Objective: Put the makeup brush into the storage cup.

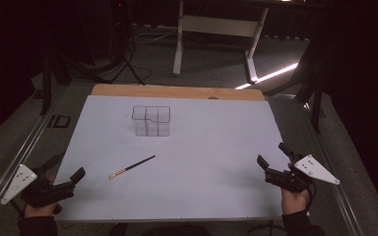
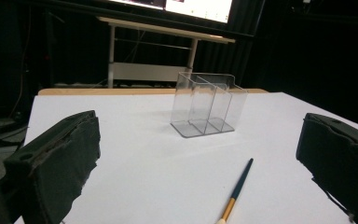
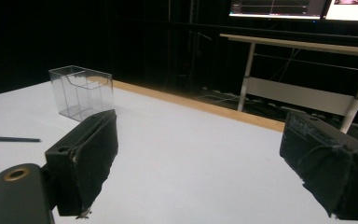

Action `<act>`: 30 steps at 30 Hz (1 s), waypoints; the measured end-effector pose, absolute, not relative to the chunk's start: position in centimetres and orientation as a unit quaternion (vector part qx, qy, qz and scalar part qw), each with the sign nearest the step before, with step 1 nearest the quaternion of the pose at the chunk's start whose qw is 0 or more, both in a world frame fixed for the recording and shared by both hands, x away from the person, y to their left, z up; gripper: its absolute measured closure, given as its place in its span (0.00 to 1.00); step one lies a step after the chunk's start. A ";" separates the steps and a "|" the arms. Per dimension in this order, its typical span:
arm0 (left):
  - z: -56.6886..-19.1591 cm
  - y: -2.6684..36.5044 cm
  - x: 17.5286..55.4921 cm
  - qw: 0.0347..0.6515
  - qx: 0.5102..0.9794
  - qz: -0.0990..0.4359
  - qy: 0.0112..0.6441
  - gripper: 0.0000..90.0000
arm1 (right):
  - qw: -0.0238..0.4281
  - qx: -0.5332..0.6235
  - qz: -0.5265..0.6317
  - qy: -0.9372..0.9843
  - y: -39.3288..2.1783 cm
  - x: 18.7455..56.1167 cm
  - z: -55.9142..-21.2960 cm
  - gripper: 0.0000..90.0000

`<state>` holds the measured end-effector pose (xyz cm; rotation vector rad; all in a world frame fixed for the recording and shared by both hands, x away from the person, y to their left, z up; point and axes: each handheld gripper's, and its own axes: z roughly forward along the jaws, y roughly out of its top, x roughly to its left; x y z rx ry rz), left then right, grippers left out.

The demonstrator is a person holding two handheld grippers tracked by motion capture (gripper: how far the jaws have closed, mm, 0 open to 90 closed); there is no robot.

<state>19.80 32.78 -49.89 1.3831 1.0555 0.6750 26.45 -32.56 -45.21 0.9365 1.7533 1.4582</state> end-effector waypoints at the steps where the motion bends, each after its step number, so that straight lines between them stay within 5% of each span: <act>1: -49.9 32.8 19.8 0.595 0.595 0.291 0.454 0.00 | 0.336 0.358 0.557 0.670 -32.6 26.4 -45.1 0.12; 16: -48.1 32.6 19.3 0.583 0.581 0.308 0.477 0.00 | 0.327 0.351 0.560 0.675 -32.3 26.7 -45.2 0.12; 30: -46.5 32.6 20.4 0.592 0.641 0.201 0.446 0.00 | 0.315 0.342 0.565 0.682 -31.7 26.7 -45.3 0.12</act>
